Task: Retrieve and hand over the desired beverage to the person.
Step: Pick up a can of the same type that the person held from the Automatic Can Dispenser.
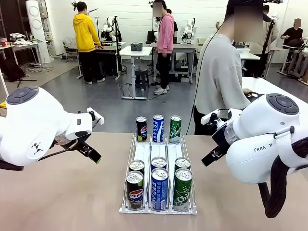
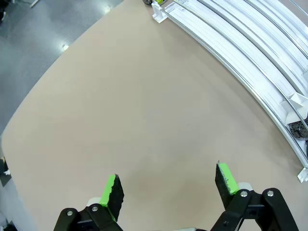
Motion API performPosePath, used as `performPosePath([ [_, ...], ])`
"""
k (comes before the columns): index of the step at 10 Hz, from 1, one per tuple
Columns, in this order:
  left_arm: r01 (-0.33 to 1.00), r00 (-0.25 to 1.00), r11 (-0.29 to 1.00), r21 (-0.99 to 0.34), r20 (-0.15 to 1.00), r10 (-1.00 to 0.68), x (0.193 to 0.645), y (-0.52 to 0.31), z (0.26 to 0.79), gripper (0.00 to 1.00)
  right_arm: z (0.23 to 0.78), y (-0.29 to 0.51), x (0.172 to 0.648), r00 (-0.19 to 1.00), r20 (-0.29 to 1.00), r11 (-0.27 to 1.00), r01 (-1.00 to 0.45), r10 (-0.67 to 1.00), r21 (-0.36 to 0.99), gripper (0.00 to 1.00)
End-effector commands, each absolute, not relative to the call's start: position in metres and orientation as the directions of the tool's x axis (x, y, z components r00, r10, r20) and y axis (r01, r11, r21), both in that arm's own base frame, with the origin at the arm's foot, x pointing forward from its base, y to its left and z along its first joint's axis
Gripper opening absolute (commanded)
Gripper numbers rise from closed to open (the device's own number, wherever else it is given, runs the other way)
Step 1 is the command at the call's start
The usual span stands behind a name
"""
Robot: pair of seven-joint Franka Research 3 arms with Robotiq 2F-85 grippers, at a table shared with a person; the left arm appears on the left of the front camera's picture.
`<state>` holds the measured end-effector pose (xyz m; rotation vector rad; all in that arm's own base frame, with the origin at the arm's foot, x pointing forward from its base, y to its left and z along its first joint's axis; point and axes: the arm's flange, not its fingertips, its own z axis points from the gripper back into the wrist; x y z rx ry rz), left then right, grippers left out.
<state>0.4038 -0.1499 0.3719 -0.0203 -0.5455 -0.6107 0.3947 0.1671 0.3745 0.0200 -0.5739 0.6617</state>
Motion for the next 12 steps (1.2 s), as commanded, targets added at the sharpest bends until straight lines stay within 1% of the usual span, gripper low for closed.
performPosePath([
  [1,0.550,0.683,0.823,0.139,0.492,-0.540,0.404,-0.150,0.372,1.00,0.374,0.167,0.395,0.641,0.510,0.795,-0.585,0.574,-0.160,1.00],
  [3,0.550,0.683,0.824,0.139,0.492,-0.539,0.404,-0.150,0.372,1.00,0.375,0.167,0.395,0.640,0.509,0.795,-0.586,0.575,-0.161,1.00],
  [4,0.563,0.634,0.800,0.209,0.512,-0.579,0.384,-0.149,0.408,1.00,0.409,0.166,0.371,0.610,0.552,0.802,-0.561,0.568,-0.204,1.00],
  [5,0.546,0.631,0.805,0.232,0.519,-0.577,0.376,-0.143,0.445,1.00,0.450,0.158,0.356,0.600,0.573,0.810,-0.542,0.559,-0.224,1.00],
  [7,0.569,0.612,0.782,0.253,0.504,-0.609,0.375,-0.141,0.525,1.00,0.534,0.145,0.334,0.590,0.565,0.796,-0.560,0.577,-0.228,1.00],
  [8,0.594,0.605,0.761,0.259,0.480,-0.635,0.371,-0.147,0.563,1.00,0.582,0.145,0.316,0.584,0.543,0.784,-0.559,0.604,-0.271,1.00],
  [9,0.610,0.596,0.748,0.261,0.471,-0.650,0.369,-0.153,0.592,1.00,0.616,0.150,0.304,0.580,0.532,0.780,-0.538,0.618,-0.319,1.00],
  [10,0.592,0.598,0.757,0.276,0.479,-0.643,0.366,-0.155,0.618,1.00,0.640,0.156,0.292,0.571,0.530,0.774,-0.529,0.627,-0.347,1.00],
  [12,0.554,0.593,0.772,0.312,0.503,-0.629,0.347,-0.162,0.653,1.00,0.662,0.161,0.276,0.580,0.505,0.768,-0.514,0.639,-0.382,1.00],
])
